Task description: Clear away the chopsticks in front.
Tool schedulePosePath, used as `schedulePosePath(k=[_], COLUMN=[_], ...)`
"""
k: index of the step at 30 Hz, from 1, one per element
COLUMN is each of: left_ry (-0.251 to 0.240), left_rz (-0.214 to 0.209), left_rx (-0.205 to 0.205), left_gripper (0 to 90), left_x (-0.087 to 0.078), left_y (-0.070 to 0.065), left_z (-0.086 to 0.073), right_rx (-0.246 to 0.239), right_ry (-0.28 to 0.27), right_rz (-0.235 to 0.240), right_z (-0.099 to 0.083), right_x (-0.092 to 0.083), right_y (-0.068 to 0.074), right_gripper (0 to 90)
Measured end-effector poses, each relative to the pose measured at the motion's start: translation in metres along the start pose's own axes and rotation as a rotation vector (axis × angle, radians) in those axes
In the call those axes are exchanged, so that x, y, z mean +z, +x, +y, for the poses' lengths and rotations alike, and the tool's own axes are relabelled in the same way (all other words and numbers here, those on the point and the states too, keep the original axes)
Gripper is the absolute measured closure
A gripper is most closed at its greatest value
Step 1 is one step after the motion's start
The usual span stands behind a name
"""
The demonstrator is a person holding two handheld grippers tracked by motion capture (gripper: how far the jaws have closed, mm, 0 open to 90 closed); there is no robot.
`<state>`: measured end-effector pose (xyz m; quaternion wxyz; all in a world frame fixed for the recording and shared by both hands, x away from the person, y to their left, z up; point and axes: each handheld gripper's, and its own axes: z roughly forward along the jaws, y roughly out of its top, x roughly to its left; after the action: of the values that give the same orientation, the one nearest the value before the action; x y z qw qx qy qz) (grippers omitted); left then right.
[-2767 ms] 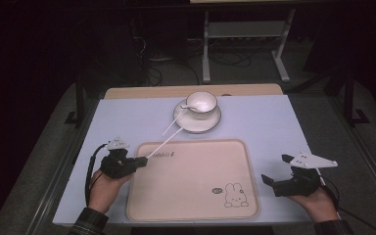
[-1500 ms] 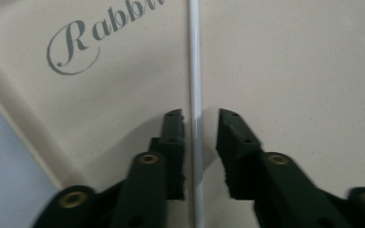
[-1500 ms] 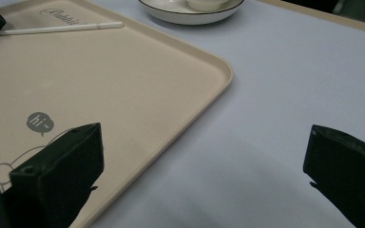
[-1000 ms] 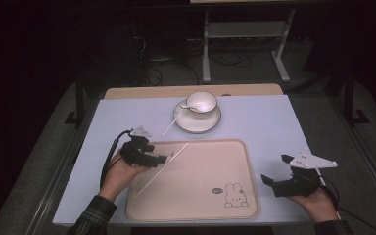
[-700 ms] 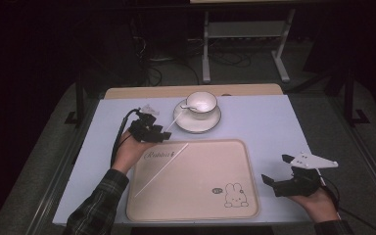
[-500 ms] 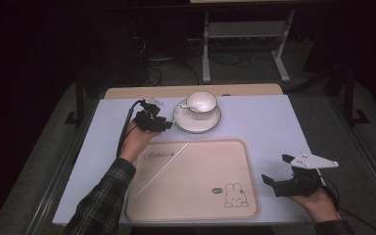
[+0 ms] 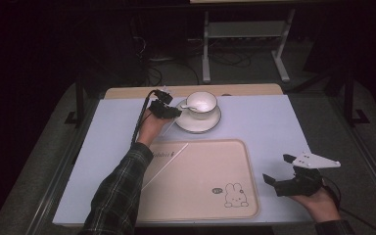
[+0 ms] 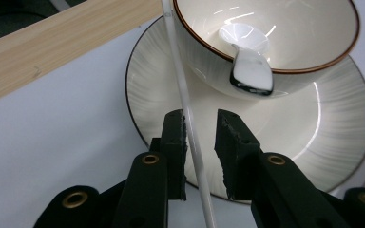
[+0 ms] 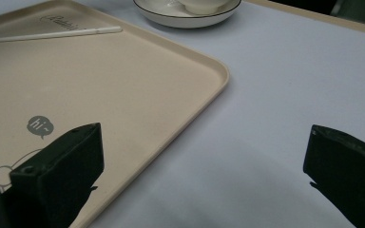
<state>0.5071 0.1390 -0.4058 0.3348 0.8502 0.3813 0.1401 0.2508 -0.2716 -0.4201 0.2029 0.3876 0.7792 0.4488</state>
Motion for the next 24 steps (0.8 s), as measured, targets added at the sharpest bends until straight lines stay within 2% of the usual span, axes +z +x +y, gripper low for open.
schedulePosePath(k=[7,13,20,24], left_ry=[0.030,0.060,0.049,0.029], left_rz=[0.008,0.036,0.074,0.091], left_rx=[0.006,-0.004,-0.052,-0.059], left_gripper=[72.7,78.2,83.9,84.1], left_x=[0.017,0.027,0.028,0.023], left_y=[0.000,-0.002,-0.002,-0.001], left_z=[-0.003,-0.004,-0.002,0.002], right_rx=[0.001,0.002,0.002,0.003], right_ry=[-0.002,-0.003,-0.005,-0.005], right_rz=[0.001,0.002,0.003,0.002], right_z=[0.000,0.000,0.000,0.000], right_x=[0.000,0.000,-0.001,-0.001], right_y=[0.000,0.000,-0.001,-0.001], right_gripper=[0.0,0.0,0.0,0.0])
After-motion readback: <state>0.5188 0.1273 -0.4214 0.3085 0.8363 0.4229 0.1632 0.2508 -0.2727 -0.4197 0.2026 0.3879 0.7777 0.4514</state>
